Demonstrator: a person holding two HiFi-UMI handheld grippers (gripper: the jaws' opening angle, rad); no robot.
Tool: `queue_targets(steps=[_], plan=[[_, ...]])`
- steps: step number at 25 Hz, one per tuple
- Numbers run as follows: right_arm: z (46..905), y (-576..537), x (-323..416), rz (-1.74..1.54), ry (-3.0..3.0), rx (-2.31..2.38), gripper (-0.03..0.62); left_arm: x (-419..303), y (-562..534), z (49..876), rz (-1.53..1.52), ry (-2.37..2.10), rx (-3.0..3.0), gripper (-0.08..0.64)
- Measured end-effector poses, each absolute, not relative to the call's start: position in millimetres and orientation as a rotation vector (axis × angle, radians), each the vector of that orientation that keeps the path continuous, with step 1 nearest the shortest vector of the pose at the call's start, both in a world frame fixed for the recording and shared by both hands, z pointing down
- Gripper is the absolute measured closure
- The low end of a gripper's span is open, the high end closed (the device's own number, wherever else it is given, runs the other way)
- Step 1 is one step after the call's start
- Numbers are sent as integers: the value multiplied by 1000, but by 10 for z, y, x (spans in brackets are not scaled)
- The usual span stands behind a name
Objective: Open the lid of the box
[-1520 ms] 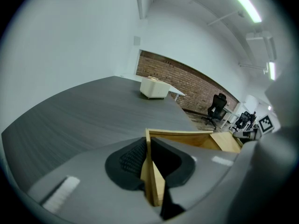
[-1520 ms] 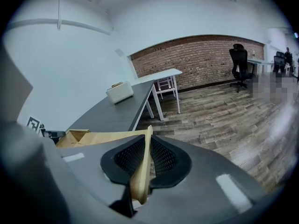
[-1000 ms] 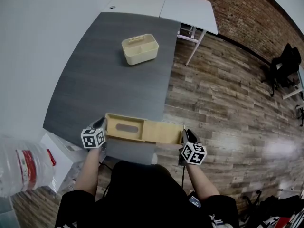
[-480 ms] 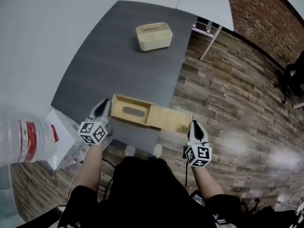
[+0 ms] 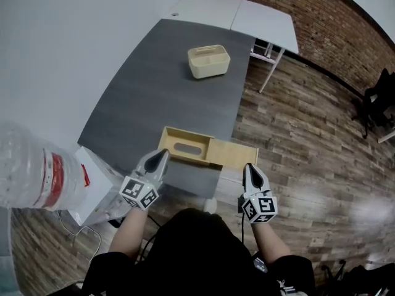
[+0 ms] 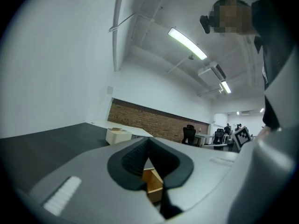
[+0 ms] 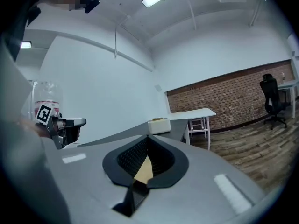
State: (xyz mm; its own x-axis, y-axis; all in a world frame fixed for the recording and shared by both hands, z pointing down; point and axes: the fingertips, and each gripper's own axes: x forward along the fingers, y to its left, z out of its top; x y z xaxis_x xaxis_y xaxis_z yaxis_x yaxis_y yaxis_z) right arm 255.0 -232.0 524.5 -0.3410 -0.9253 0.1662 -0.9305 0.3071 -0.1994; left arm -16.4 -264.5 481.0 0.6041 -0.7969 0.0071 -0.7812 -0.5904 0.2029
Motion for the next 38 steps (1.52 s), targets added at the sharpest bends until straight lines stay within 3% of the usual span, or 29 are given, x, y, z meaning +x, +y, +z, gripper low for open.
queue_targets(steps=[15, 26, 38], plan=[[5077, -1101, 1698, 313, -2467, 1791, 591, -696, -1707, 4992, -138, -1177, 2668, 560], [4975, -963, 1692, 321, -2466, 1861, 591, -798, -1553, 4927, -162, -1147, 2699, 560], [4897, -1116, 1963, 296, -2494, 1820, 592, -413, -1629, 4860, -196, -1107, 2705, 560]])
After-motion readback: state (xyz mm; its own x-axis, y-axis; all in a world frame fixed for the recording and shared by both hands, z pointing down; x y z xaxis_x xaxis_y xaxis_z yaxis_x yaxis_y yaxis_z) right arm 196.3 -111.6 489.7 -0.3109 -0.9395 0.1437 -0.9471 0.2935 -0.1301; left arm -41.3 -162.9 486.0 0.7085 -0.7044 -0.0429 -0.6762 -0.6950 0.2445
